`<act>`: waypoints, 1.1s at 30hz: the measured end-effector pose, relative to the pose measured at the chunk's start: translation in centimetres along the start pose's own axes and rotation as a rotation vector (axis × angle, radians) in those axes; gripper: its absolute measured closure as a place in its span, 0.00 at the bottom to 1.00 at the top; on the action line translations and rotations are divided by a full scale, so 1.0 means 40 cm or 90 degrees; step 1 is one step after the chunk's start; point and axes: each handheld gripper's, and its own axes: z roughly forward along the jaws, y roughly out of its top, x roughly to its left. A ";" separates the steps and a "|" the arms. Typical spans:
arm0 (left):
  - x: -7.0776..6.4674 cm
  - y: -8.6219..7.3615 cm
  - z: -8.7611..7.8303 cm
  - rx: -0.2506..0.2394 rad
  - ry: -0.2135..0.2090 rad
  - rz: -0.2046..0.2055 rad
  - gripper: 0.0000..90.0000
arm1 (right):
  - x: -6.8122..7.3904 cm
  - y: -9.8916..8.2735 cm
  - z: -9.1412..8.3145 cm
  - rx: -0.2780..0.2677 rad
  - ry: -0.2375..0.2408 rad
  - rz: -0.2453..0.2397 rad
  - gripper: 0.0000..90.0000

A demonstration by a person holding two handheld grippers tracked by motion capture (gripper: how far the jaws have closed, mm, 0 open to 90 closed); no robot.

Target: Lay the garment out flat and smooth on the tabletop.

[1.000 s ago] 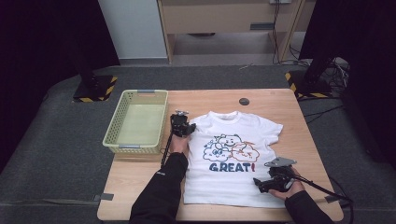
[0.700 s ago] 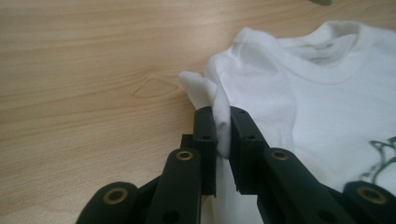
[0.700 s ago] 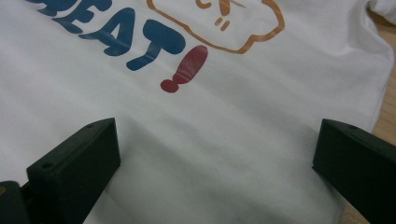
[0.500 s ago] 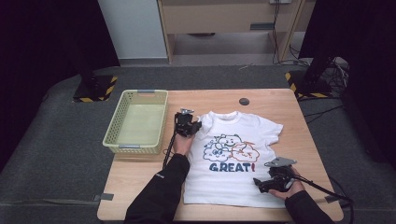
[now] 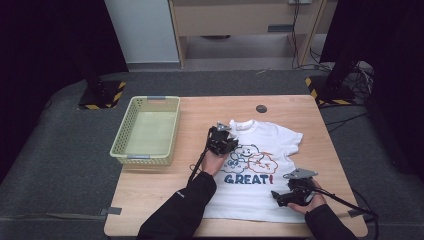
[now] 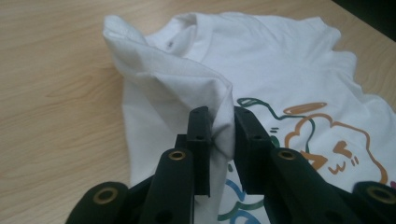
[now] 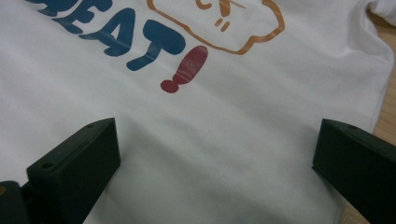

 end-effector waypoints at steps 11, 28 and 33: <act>0.000 0.002 -0.001 -0.009 -0.025 0.019 0.50 | 0.000 -0.001 0.000 -0.001 0.000 0.000 0.01; 0.030 -0.003 0.027 0.011 -0.005 0.025 0.58 | 0.000 0.000 0.000 -0.001 0.000 0.000 0.01; 0.028 -0.009 0.040 0.032 -0.024 0.023 0.70 | 0.000 0.000 0.000 -0.001 0.000 0.000 0.01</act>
